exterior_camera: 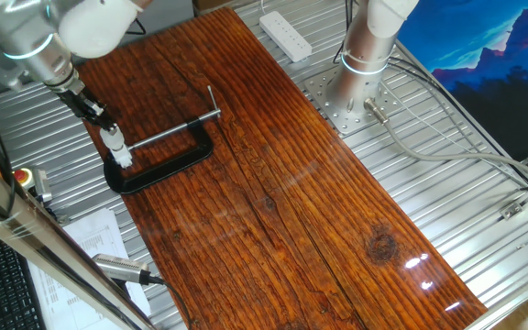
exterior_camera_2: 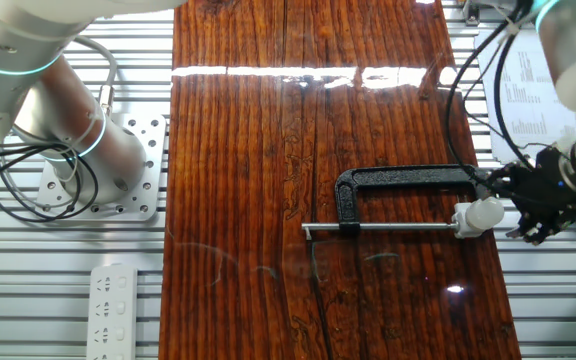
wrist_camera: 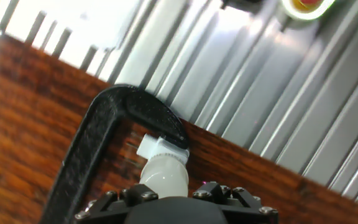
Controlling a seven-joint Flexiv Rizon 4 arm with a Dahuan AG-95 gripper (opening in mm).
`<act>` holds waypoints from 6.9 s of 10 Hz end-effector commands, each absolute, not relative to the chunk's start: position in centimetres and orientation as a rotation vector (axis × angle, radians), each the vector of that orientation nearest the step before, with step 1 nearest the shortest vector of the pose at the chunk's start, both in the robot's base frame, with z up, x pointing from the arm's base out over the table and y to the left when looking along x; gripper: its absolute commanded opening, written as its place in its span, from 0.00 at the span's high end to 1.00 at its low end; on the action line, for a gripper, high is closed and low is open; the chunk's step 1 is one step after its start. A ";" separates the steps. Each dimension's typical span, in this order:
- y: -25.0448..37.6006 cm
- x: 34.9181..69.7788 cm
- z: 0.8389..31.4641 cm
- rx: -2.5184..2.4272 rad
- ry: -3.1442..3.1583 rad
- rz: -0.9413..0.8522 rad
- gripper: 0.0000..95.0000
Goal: Take out the light bulb by rotating it
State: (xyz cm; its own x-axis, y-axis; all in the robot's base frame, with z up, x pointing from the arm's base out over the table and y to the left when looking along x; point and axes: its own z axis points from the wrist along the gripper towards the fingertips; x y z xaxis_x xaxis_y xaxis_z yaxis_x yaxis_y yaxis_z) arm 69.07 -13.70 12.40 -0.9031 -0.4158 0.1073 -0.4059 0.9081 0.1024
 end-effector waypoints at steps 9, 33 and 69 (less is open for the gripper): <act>-12.8 68.1 11.7 0.212 -3.045 -0.171 0.40; -12.4 68.2 10.9 0.302 -3.046 -0.111 1.00; -11.7 68.3 10.7 2.332 -1.948 0.126 1.00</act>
